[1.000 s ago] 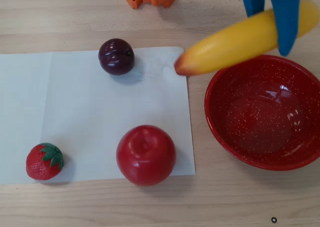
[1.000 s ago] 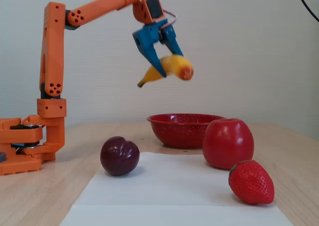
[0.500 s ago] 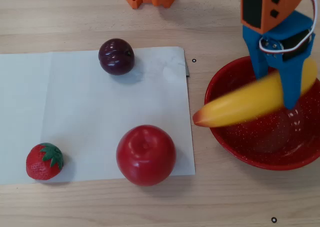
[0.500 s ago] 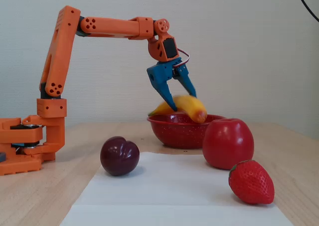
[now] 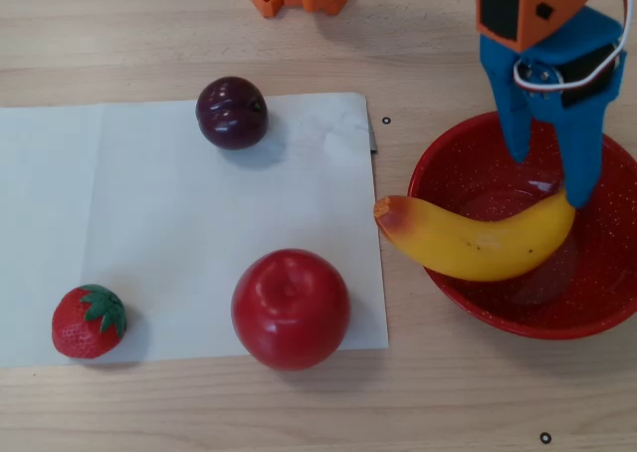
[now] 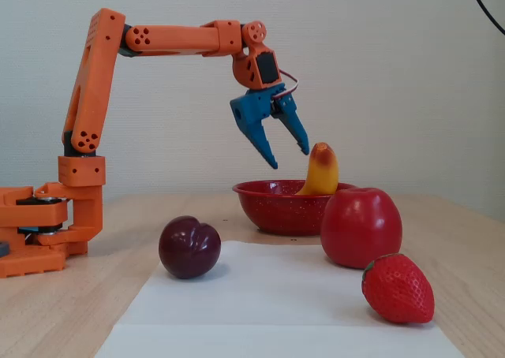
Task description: Grasp the banana and put it in the red bowl
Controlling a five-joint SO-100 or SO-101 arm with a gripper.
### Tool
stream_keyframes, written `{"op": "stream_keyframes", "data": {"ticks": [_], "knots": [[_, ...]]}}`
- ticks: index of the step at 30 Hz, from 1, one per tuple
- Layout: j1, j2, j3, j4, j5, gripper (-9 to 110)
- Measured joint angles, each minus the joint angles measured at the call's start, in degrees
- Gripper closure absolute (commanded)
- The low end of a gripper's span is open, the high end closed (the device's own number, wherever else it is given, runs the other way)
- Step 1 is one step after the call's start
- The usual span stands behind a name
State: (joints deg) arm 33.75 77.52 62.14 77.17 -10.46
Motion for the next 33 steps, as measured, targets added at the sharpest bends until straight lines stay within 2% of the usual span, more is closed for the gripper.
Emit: {"op": "stream_keyframes", "data": {"ticks": [3, 8, 13, 21, 33], "knots": [[-0.5, 0.2, -1.3, 2.3, 0.0, 101], [-2.4, 1.7, -2.1, 6.1, 0.1, 101], [-9.1, 10.4, -2.1, 9.8, -0.1, 101], [-14.0, 20.2, -1.4, 12.6, 1.1, 101], [-22.5, 44.6, 21.5, 8.0, 1.2, 101]]}}
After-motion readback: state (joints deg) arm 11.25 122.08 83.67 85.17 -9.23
